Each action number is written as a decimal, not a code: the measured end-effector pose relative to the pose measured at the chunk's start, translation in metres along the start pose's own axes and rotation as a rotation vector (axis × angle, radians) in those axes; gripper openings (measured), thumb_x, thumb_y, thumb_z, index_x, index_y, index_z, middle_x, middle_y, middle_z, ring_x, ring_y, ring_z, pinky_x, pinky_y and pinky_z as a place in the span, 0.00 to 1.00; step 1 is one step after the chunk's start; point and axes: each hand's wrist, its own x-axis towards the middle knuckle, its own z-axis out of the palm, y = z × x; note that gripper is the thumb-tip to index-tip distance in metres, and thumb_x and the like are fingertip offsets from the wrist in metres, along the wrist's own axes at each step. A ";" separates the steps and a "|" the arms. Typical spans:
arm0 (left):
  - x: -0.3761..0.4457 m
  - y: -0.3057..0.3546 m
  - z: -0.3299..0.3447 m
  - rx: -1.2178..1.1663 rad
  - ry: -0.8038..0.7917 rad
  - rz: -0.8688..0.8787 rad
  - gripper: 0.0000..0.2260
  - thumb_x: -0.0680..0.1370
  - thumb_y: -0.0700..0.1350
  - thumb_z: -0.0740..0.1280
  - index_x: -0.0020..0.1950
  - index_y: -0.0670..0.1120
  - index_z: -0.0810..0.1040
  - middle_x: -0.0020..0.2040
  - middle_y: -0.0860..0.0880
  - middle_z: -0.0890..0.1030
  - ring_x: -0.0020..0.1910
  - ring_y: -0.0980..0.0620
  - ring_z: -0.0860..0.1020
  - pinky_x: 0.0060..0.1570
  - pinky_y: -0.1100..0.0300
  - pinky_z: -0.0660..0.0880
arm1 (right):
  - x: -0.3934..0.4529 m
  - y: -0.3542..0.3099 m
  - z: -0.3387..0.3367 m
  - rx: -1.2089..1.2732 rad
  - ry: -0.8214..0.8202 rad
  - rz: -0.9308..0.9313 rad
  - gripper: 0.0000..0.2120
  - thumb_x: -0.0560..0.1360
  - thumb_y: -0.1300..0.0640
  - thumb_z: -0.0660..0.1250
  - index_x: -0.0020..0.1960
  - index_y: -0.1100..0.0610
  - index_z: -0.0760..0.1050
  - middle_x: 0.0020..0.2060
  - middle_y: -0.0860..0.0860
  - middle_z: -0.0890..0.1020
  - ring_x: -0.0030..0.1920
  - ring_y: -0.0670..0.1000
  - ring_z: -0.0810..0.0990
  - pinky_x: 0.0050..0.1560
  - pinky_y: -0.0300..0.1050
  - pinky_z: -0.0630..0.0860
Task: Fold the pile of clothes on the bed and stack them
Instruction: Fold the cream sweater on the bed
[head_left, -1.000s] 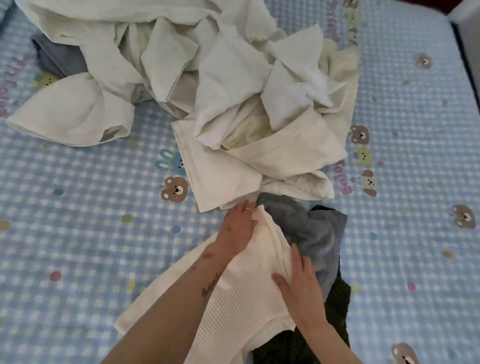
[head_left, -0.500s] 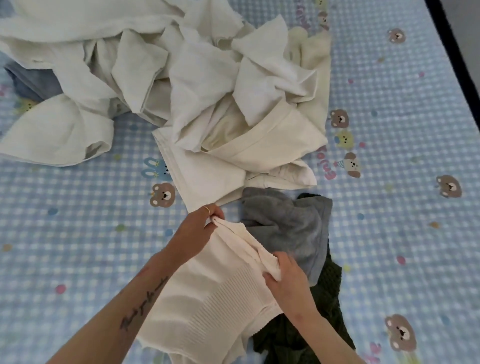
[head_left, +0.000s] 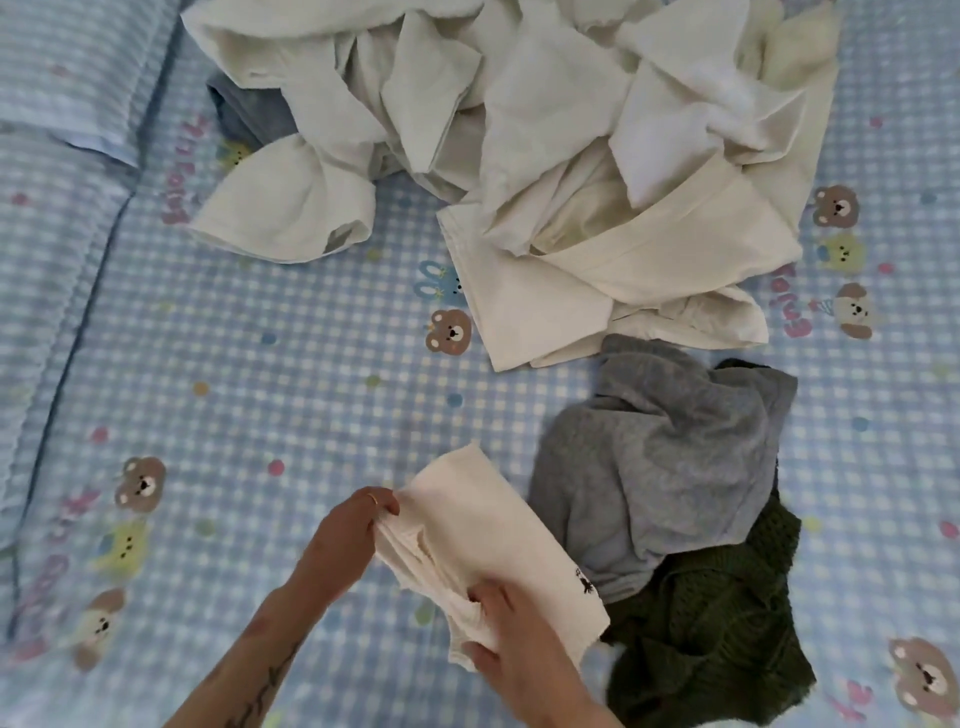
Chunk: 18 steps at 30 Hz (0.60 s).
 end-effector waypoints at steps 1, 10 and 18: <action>-0.002 -0.001 0.005 0.007 0.021 -0.025 0.09 0.74 0.44 0.63 0.47 0.47 0.82 0.48 0.50 0.82 0.50 0.50 0.78 0.46 0.64 0.71 | -0.002 0.001 -0.002 0.003 0.020 -0.022 0.26 0.74 0.45 0.65 0.70 0.50 0.64 0.65 0.49 0.68 0.65 0.49 0.68 0.63 0.43 0.65; 0.011 0.005 0.039 0.123 -0.081 -0.078 0.12 0.79 0.44 0.63 0.60 0.41 0.73 0.57 0.45 0.76 0.57 0.45 0.74 0.54 0.54 0.71 | -0.001 0.056 -0.028 -0.245 0.339 0.269 0.26 0.81 0.43 0.49 0.77 0.49 0.51 0.69 0.46 0.64 0.69 0.47 0.62 0.66 0.41 0.64; 0.012 -0.002 0.020 -0.069 -0.128 -0.355 0.06 0.75 0.49 0.67 0.45 0.48 0.73 0.40 0.51 0.79 0.39 0.54 0.77 0.36 0.61 0.71 | 0.031 0.032 -0.044 -0.209 0.413 0.127 0.26 0.81 0.42 0.50 0.76 0.52 0.55 0.69 0.48 0.66 0.67 0.49 0.65 0.66 0.44 0.65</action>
